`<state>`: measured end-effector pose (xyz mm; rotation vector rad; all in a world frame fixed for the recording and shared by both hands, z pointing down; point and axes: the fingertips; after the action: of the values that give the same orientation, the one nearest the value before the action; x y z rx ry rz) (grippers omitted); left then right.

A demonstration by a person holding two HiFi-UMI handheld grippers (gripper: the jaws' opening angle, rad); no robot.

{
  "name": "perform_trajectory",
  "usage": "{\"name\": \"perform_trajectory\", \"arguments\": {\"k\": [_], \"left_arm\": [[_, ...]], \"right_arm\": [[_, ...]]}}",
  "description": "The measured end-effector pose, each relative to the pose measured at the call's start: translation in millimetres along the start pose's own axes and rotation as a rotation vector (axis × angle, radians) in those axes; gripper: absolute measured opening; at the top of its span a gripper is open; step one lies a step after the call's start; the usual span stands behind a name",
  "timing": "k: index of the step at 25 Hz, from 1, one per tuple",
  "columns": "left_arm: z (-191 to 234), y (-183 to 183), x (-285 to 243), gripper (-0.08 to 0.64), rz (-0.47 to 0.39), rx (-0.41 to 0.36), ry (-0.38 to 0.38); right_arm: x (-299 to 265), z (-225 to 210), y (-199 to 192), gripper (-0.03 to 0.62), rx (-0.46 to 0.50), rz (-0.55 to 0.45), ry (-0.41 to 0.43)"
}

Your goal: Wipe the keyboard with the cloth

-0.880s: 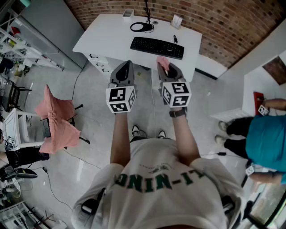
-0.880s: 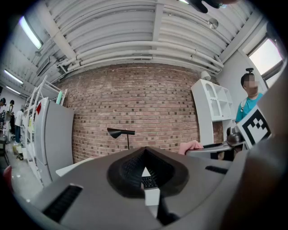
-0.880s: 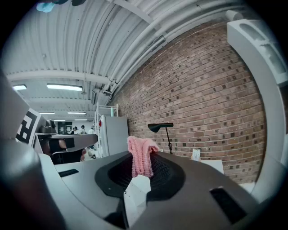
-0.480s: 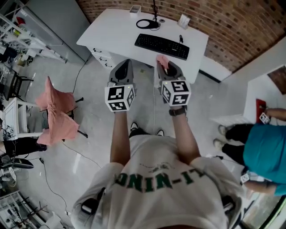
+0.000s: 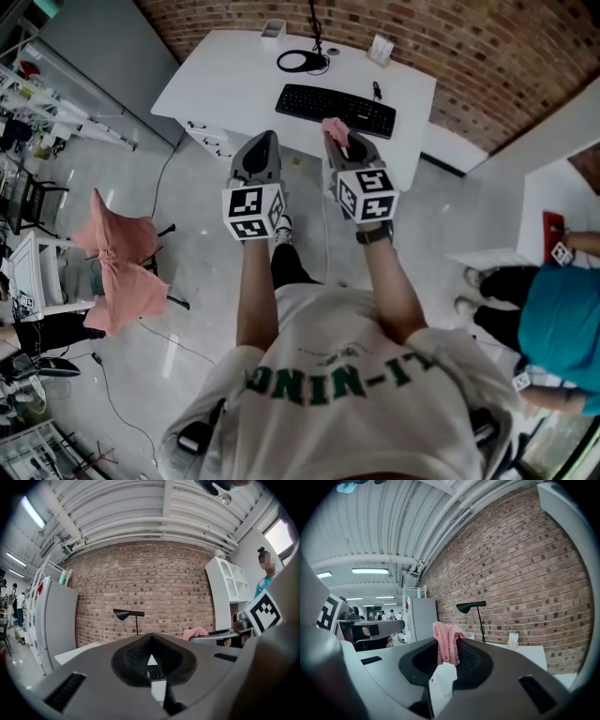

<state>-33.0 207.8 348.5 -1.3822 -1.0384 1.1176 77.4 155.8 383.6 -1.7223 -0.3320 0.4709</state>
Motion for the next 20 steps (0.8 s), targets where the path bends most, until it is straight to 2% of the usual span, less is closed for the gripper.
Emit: {"name": "perform_trajectory", "arguments": {"k": [6,12,20], "left_arm": [[24,-12,-108,-0.008,0.006,0.011,-0.111],[42,-1,-216,-0.008,0.027,0.023,-0.261],[67,-13,-316,-0.008,0.040,0.003,-0.406]], "right_arm": [[-87,-54,-2,0.055,-0.031,-0.004,-0.069],[-158,-102,14,0.055,-0.066,0.030,-0.199],[-222,-159,15,0.055,-0.117,0.049,-0.357]]}}
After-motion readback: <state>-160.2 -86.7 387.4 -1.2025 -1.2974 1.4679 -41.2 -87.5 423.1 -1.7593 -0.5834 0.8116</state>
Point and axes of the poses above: the fingertips, and each gripper's own axes: x backward along the fingers, z to its left, y out of its top, and after that the axes turned 14 degrees about y, right-handed
